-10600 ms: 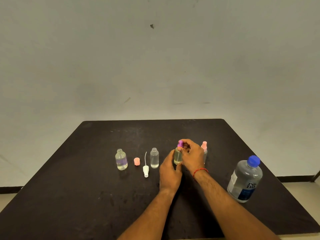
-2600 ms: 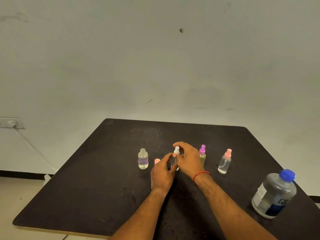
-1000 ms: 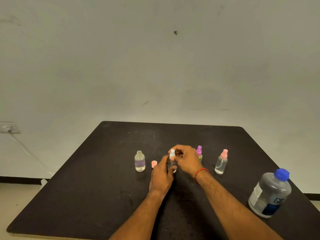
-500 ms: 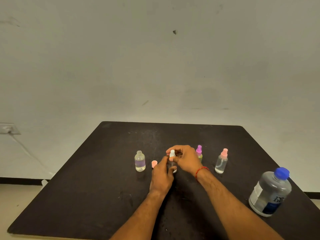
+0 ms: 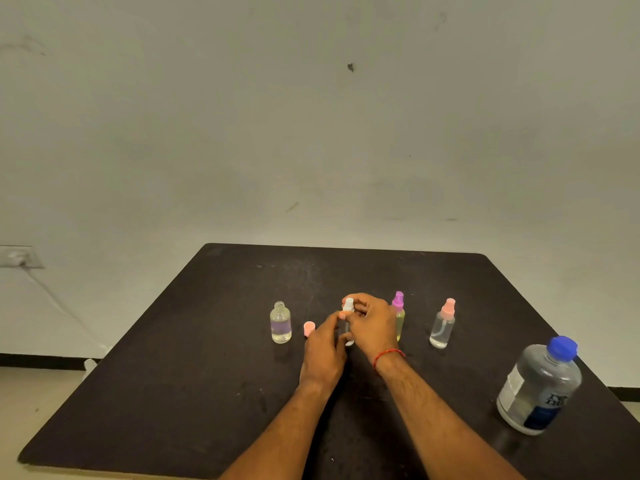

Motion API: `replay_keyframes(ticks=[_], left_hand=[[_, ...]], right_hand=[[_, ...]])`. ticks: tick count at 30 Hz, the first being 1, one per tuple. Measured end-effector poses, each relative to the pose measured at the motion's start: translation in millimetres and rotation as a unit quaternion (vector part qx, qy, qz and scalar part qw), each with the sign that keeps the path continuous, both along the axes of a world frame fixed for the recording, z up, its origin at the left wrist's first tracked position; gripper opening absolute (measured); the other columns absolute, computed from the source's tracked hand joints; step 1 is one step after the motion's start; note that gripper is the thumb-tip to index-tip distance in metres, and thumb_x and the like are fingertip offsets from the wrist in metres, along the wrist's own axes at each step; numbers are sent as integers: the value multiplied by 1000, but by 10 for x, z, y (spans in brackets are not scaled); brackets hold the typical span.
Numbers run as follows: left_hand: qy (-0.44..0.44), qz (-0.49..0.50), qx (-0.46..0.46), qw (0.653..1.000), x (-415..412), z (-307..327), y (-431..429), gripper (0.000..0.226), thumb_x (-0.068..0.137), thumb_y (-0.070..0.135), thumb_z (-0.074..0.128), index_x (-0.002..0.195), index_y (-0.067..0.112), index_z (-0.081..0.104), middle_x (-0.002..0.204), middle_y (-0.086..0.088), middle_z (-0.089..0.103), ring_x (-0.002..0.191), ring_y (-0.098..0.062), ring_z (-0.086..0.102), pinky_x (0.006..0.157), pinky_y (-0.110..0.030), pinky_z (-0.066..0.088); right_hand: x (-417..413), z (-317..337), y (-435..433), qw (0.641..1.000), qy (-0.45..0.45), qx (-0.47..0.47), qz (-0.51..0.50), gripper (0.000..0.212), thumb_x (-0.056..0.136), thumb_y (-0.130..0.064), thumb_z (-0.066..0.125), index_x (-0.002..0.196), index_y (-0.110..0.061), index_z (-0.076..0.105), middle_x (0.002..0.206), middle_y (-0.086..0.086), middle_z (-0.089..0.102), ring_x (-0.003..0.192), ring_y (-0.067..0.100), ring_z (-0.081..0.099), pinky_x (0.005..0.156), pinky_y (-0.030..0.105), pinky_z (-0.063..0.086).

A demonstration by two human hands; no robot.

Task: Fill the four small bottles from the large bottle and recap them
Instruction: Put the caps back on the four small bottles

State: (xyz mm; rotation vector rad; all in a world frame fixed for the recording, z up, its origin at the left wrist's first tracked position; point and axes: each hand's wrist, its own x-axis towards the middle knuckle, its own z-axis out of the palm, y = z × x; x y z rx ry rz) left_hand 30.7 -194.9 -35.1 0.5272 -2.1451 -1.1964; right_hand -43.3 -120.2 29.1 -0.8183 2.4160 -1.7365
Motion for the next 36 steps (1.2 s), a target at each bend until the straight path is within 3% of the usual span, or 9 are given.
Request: replay_keyframes(ticks=[7, 11, 15, 18, 20, 23, 27, 30, 36], left_hand=[[-3, 14, -5, 1000, -12, -6, -6, 45, 97, 10, 61, 130, 42, 60, 112, 27, 68, 112, 3, 63, 114, -46, 45], [11, 48, 2, 999, -3, 12, -3, 38, 99, 13, 63, 134, 28, 62, 124, 12, 70, 117, -5, 64, 105, -39, 53], [81, 87, -2, 993, 128, 77, 70, 25, 98, 17, 66, 123, 21, 68, 116, 13, 71, 111, -3, 65, 99, -36, 55], [129, 116, -18, 985, 315, 169, 89, 13, 96, 20, 70, 109, 24, 71, 103, 16, 71, 99, -4, 67, 85, -24, 56], [165, 161, -21, 973, 486, 225, 19, 11, 94, 16, 71, 96, 27, 69, 93, 16, 69, 90, -7, 66, 77, -20, 53], [185, 221, 3, 958, 683, 180, -213, 13, 92, 16, 74, 96, 24, 65, 92, 12, 66, 89, -10, 65, 77, -32, 54], [134, 235, 44, 962, 772, 108, -527, 36, 85, 28, 81, 114, 27, 59, 110, 11, 61, 101, -6, 61, 84, -34, 53], [81, 216, 65, 971, 755, 123, -662, 53, 83, 29, 83, 129, 26, 56, 125, 10, 56, 112, -8, 58, 89, -29, 47], [-1, 177, 67, 982, 641, 36, -762, 61, 84, 39, 81, 138, 25, 57, 130, 13, 61, 121, -6, 57, 99, -29, 49]], right_hand=[[-112, 77, -25, 999, 22, 23, -11, 27, 80, -4, 75, 103, -17, 73, 86, -8, 70, 80, 0, 65, 74, 9, 52], [-121, 76, -11, 999, 18, 40, -7, 33, 79, -5, 77, 108, -19, 71, 96, -4, 73, 89, 5, 66, 86, 22, 56], [-75, 105, 62, 996, 53, 68, -19, 52, 79, -10, 78, 127, -21, 62, 109, -1, 70, 92, 7, 63, 81, 5, 45], [60, 148, 173, 990, 124, 36, -64, 45, 81, -10, 76, 123, -17, 65, 101, -3, 70, 85, 7, 64, 99, 21, 47], [237, 149, 232, 986, 157, -13, -57, 31, 82, -7, 75, 111, -15, 68, 95, -2, 69, 83, 6, 64, 90, 18, 52], [482, 75, 215, 984, 178, -14, -6, 21, 80, -7, 75, 99, -16, 70, 88, -6, 66, 79, 3, 62, 75, 13, 52], [614, -108, 20, 986, 145, 69, 45, 20, 80, -17, 76, 98, -20, 69, 87, -10, 63, 74, 1, 58, 69, 8, 46], [624, -196, -137, 983, 127, 123, 53, 25, 80, -21, 75, 103, -20, 66, 97, -6, 63, 84, 8, 60, 78, 21, 50], [531, -312, -405, 975, 116, 186, 27, 13, 83, -23, 68, 85, -20, 56, 89, -3, 56, 81, 16, 55, 70, 25, 40]])
